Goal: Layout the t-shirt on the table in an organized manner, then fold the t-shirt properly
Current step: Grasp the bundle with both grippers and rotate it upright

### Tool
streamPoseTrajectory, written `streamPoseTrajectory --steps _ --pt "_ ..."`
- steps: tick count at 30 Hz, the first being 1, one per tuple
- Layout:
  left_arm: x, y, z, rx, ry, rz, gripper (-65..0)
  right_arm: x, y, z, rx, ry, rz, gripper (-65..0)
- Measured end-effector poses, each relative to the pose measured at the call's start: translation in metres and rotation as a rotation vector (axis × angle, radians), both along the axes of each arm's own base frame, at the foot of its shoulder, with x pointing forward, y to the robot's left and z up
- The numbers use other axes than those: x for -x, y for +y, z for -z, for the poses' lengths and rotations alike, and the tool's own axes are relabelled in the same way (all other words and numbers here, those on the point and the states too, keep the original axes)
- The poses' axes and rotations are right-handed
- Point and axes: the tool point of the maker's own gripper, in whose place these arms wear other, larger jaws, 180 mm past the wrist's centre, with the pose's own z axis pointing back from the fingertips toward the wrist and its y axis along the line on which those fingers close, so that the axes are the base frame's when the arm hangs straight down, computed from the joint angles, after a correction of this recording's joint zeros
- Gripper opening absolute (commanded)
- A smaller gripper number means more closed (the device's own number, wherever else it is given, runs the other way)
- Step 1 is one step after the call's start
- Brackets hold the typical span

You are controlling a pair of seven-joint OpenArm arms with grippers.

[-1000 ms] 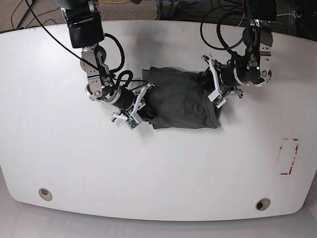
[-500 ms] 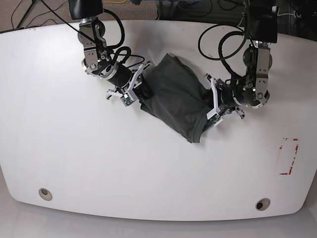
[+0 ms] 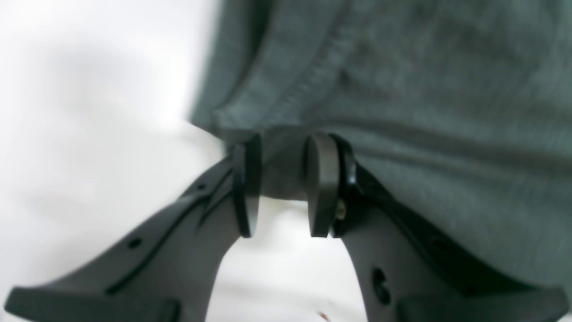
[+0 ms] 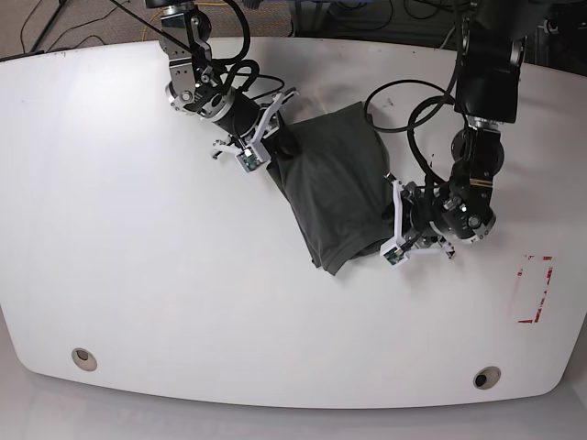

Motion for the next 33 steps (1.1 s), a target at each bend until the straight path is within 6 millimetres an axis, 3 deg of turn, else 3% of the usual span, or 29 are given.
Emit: streamPoseTrajectory --steps 7,16,25,29,33 --pt "-0.020 -0.010 -0.021 -0.001 -0.056 0.031 -49.2 0.002 0.008 -0.001 -0.013 0.009 -0.004 -58.8" --pt "-0.025 -0.008 -0.029 -0.009 -0.078 0.034 -49.2 0.006 0.030 -0.009 0.023 0.020 -0.067 -58.8" --pt "-0.033 -0.028 -0.085 0.024 -0.260 0.086 -49.2 0.012 0.047 -0.015 0.023 0.015 -0.122 -58.8" --pt "-0.023 -0.030 -0.094 0.055 -0.296 0.074 -49.2 0.000 0.036 -0.030 0.044 -0.026 -0.100 -58.8" --pt "-0.007 -0.030 -0.087 0.074 -0.285 0.044 -49.2 -0.020 0.007 -0.051 0.068 -0.088 -0.017 -58.8"
